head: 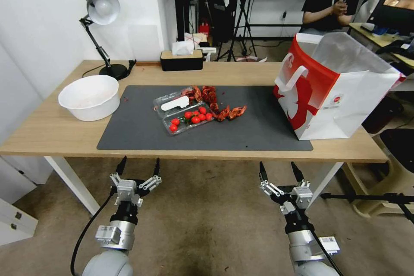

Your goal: Pick up the trash from the table and place it into the takeout bag.

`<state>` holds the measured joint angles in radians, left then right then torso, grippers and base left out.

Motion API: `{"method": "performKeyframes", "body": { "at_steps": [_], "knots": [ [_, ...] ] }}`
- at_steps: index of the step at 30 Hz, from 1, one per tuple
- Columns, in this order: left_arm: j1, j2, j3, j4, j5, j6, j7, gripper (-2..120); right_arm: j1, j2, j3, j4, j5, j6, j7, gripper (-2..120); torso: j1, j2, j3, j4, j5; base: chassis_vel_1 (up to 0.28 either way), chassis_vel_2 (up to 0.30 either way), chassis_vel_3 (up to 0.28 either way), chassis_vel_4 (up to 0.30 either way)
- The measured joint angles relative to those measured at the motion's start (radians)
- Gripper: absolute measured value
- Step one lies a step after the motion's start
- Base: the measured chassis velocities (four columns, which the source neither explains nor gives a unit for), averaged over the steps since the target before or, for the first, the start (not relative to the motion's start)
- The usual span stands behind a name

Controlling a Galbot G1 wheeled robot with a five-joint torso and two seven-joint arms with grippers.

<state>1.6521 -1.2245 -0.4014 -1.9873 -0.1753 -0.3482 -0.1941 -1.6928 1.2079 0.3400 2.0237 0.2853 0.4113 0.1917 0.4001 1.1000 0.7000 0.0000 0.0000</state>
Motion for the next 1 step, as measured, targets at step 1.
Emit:
{"method": "performKeyframes", "body": {
  "at_steps": [1],
  "knots": [
    [0.000, 0.000, 0.000, 0.000, 0.000, 0.000, 0.000, 100, 0.000, 0.000, 0.000, 0.000, 0.000, 0.000, 0.000, 100, 0.000, 0.000, 0.000, 0.0000, 0.0000, 0.000, 0.000, 0.000, 0.000]
  ]
}}
